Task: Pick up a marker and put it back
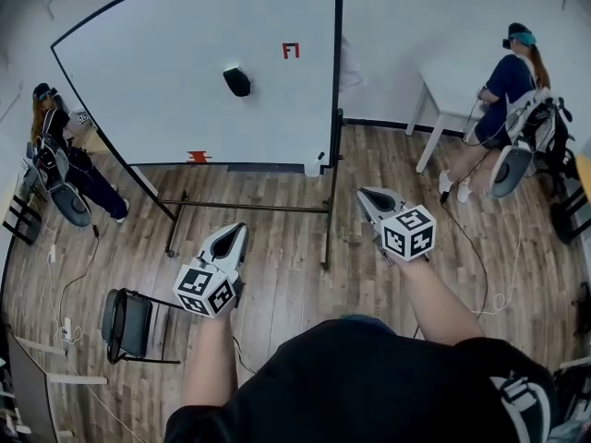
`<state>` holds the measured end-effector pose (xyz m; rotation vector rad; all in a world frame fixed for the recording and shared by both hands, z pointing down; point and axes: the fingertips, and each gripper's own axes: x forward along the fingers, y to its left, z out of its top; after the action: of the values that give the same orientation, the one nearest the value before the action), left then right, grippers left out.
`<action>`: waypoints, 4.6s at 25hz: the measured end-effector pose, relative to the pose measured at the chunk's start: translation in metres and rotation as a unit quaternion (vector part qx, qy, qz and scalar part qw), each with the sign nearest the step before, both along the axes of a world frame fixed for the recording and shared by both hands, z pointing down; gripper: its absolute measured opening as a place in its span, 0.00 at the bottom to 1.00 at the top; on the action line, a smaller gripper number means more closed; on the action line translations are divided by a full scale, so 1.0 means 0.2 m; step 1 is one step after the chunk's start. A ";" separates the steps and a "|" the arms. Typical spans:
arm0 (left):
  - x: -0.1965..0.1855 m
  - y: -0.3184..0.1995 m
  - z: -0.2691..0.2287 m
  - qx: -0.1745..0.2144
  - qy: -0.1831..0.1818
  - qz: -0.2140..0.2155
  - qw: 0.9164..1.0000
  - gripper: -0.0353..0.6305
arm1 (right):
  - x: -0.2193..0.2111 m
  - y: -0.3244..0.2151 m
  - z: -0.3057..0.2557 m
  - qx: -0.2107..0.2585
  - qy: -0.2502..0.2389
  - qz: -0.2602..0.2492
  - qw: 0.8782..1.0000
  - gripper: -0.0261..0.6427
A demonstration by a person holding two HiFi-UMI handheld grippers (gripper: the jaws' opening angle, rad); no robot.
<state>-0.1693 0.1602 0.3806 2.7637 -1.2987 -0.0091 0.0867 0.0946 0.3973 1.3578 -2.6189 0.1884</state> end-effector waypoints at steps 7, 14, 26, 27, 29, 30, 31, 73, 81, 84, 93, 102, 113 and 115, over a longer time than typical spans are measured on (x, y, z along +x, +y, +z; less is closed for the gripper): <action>0.03 -0.13 0.03 -0.010 -0.001 0.003 1.000 0.07 | 0.02 -0.13 0.07 -0.013 -0.010 0.006 1.000 0.03; 0.05 -0.37 0.08 -0.016 -0.001 -0.014 1.000 0.07 | 0.04 -0.42 0.15 -0.018 -0.023 -0.006 1.000 0.03; 0.16 -0.94 0.13 -0.038 0.003 -0.040 0.998 0.07 | 0.09 -1.07 0.23 -0.036 -0.020 -0.035 0.999 0.03; 0.17 -0.99 0.14 -0.041 0.004 -0.043 0.998 0.07 | 0.09 -1.12 0.23 -0.038 -0.020 -0.037 0.998 0.03; 0.18 -1.07 0.15 -0.046 0.004 -0.048 0.998 0.07 | 0.09 -1.21 0.24 -0.040 -0.019 -0.044 0.998 0.03; 0.19 -1.11 0.15 -0.048 0.004 -0.050 0.998 0.07 | 0.10 -1.25 0.25 -0.041 -0.018 -0.047 0.998 0.03; 0.20 -1.15 0.16 -0.050 0.003 -0.052 0.997 0.07 | 0.10 -1.29 0.25 -0.042 -0.018 -0.051 0.998 0.03; 0.35 -1.65 0.17 -0.060 -0.008 -0.074 0.995 0.07 | 0.05 -1.74 0.34 -0.042 -0.025 -0.129 0.990 0.03; 0.26 -1.72 0.18 -0.060 -0.003 -0.065 0.996 0.07 | 0.01 -1.81 0.44 -0.057 -0.021 -0.117 0.991 0.04; 0.23 -1.74 0.19 -0.064 -0.003 -0.063 0.996 0.07 | -0.02 -1.82 0.53 -0.071 -0.018 -0.118 0.990 0.04; 0.16 -1.79 0.25 -0.079 -0.003 -0.058 0.995 0.07 | -0.07 -1.86 0.83 -0.118 -0.004 -0.116 0.986 0.13; 0.10 -1.88 0.33 -0.095 0.001 -0.058 0.994 0.07 | -0.08 -1.92 1.11 -0.161 0.013 -0.108 0.981 0.17; 0.08 -1.96 0.41 -0.112 -0.001 -0.054 0.992 0.07 | -0.11 -1.94 1.37 -0.210 0.030 -0.115 0.970 0.24; 0.08 -1.97 0.42 -0.115 -0.002 -0.053 0.992 0.07 | -0.12 -1.94 1.41 -0.217 0.031 -0.116 0.969 0.24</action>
<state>-0.1533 -0.2340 0.4646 2.5022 -1.3530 0.1313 0.0634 -0.2931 0.6787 0.8894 -2.4605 0.6288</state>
